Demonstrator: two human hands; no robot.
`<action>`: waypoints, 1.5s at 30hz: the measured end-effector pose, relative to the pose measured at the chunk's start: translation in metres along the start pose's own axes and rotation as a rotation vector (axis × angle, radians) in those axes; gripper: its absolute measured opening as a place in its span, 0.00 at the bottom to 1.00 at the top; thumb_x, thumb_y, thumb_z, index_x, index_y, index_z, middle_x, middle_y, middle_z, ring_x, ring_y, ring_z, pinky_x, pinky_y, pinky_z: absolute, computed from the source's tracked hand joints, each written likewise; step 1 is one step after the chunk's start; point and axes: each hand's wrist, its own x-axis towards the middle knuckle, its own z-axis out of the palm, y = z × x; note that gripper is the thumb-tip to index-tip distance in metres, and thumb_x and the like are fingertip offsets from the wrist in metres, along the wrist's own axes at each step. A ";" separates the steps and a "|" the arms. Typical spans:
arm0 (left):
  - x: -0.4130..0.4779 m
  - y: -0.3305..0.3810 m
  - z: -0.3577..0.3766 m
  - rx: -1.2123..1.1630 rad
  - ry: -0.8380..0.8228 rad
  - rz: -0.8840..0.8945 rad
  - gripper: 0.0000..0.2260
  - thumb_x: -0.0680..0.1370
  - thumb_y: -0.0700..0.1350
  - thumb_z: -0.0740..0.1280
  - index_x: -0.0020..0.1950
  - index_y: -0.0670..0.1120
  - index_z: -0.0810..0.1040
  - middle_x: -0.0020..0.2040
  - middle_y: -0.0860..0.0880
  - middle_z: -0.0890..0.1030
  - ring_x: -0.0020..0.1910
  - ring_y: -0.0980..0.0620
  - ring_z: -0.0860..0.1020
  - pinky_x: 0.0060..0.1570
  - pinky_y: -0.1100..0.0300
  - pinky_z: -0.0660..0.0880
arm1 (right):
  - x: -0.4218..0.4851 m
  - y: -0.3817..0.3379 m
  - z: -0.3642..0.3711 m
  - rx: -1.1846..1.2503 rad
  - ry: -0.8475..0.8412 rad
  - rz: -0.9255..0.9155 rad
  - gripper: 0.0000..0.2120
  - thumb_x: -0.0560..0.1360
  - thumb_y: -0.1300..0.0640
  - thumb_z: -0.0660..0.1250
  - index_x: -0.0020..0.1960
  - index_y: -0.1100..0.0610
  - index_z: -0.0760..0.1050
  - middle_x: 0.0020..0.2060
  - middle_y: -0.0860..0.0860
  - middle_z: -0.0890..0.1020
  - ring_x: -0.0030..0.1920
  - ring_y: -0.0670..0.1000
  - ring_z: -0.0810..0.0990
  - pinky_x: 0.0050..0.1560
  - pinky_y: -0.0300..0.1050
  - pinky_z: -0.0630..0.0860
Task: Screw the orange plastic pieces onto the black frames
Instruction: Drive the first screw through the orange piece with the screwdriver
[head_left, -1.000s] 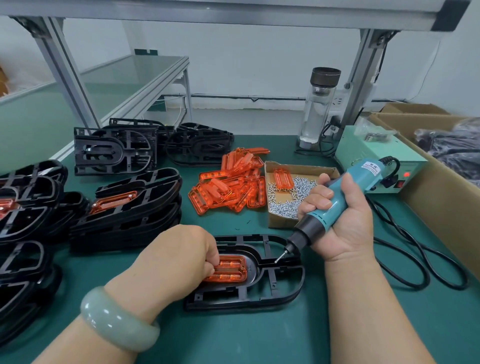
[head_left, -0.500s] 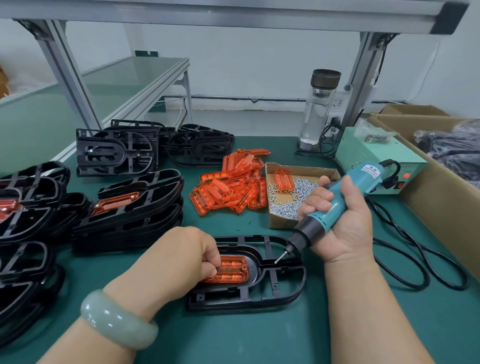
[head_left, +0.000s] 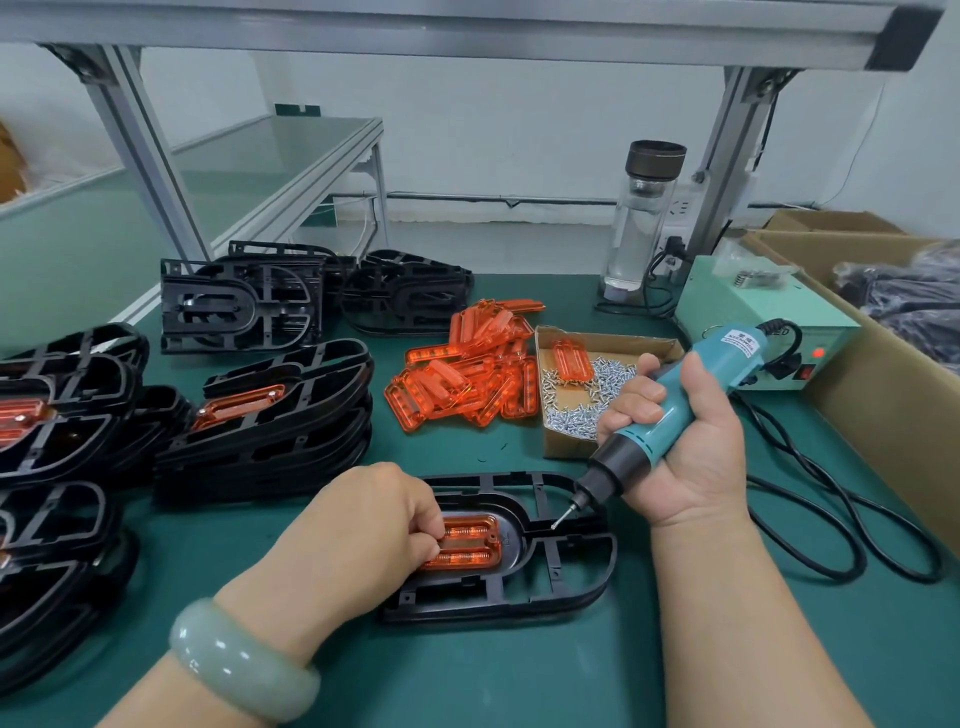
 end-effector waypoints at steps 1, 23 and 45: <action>0.000 0.000 0.000 0.005 0.002 -0.006 0.01 0.73 0.49 0.71 0.43 0.56 0.81 0.36 0.61 0.73 0.36 0.65 0.70 0.36 0.73 0.63 | 0.000 0.000 0.000 -0.001 -0.001 0.001 0.11 0.72 0.46 0.64 0.43 0.55 0.73 0.27 0.44 0.70 0.23 0.42 0.69 0.28 0.34 0.71; 0.073 0.062 -0.019 -0.185 0.125 0.219 0.11 0.79 0.46 0.63 0.60 0.53 0.79 0.54 0.56 0.82 0.50 0.61 0.77 0.51 0.69 0.69 | -0.001 -0.008 0.000 0.049 -0.035 -0.001 0.11 0.72 0.47 0.64 0.45 0.55 0.72 0.28 0.44 0.69 0.23 0.42 0.69 0.28 0.35 0.71; 0.143 0.108 0.002 0.323 -0.107 0.275 0.09 0.76 0.37 0.63 0.51 0.44 0.81 0.44 0.46 0.79 0.46 0.44 0.78 0.45 0.55 0.74 | 0.001 -0.006 0.000 0.067 -0.056 -0.003 0.13 0.73 0.46 0.62 0.45 0.56 0.73 0.28 0.44 0.69 0.23 0.41 0.68 0.28 0.34 0.70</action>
